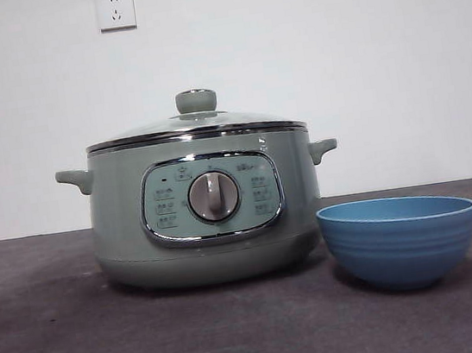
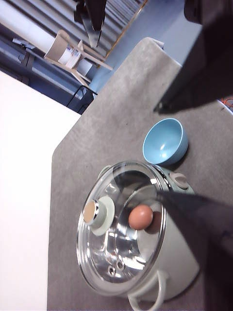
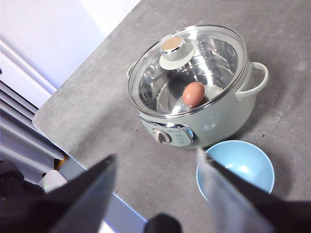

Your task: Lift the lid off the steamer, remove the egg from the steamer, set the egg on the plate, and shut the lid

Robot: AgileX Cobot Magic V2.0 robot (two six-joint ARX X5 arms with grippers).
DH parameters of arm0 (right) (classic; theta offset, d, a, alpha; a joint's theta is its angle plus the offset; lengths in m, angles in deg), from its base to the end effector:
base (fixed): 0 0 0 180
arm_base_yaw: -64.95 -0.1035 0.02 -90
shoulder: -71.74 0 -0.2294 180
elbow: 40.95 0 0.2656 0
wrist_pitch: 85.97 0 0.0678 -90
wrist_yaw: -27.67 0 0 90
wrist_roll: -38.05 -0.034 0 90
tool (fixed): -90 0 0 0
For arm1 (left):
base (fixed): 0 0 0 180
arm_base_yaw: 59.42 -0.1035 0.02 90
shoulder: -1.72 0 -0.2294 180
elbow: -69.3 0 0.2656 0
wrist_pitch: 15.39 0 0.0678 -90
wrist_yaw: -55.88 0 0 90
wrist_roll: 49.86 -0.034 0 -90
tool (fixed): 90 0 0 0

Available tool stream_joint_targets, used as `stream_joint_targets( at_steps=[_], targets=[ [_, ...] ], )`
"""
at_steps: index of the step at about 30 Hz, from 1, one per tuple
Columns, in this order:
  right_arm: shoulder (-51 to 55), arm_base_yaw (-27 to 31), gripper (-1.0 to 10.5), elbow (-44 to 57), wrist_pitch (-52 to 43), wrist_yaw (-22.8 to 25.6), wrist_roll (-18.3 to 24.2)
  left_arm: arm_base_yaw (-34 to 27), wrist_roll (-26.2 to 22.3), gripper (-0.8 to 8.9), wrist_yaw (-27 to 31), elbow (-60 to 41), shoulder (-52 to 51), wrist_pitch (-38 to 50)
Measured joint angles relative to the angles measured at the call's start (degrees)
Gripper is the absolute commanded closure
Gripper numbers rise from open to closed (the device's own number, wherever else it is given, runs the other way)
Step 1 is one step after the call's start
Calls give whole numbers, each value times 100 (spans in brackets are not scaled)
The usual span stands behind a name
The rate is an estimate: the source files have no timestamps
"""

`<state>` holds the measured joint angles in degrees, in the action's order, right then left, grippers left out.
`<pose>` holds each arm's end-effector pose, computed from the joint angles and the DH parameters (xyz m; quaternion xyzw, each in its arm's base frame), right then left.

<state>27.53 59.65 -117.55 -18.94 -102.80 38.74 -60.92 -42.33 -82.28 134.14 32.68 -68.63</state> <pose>0.1542 0.0365 0.3525 0.0846 0.2816 0.3730 0.8800 0.1298 -0.0219 0.3396 -0.1299 0.1779 -0.3795 0.8986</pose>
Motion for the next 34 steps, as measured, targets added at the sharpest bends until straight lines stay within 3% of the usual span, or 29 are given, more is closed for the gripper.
stream_joint_targets(
  at_steps=[14, 25, 34],
  targets=[
    [-35, 0, 498, 0, 0, 2, -2, 813, -57, 334, 339, 573, 968, 195],
    [-271, 0, 499, 0, 0, 2, -2, 1847, -632, 337, 1620, 1506, 2710, 308],
    [-393, 0, 500, 0, 0, 9, -2, 2352, -822, 337, 2474, 1698, 4059, 1556]
  ],
)
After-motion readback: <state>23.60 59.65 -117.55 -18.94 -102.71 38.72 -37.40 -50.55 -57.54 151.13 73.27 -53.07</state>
